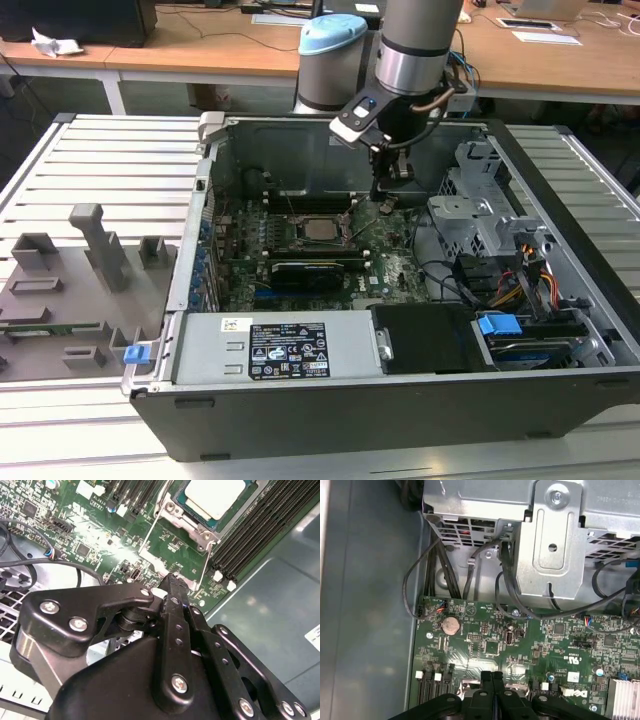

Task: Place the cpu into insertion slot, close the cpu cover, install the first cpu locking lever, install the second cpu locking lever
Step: 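Close the cpu cover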

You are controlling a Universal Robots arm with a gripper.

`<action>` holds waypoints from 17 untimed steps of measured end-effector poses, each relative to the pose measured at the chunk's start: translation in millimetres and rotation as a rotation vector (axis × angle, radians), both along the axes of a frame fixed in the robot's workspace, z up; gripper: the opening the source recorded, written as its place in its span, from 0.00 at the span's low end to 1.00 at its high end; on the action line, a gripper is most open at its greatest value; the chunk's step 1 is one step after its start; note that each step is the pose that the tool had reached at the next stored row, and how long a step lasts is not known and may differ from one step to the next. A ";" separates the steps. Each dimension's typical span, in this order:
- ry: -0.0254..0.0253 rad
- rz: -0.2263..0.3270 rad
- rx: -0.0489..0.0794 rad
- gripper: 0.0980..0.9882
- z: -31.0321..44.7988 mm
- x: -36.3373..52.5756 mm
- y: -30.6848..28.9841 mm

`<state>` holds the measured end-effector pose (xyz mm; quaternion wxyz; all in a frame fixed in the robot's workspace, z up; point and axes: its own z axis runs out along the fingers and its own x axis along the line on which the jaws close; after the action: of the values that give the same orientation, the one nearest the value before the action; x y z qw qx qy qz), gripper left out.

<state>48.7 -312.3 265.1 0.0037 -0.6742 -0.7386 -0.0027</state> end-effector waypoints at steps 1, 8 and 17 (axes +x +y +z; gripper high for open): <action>-0.0001 0.000 0.000 0.01 -0.1 0.7 0.0; 0.0014 0.000 -0.001 0.01 -1.7 10.5 0.3; 0.0056 0.000 -0.002 0.01 -9.3 13.5 -0.1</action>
<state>62.2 -312.3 255.8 0.0051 -0.6742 -0.7385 0.0000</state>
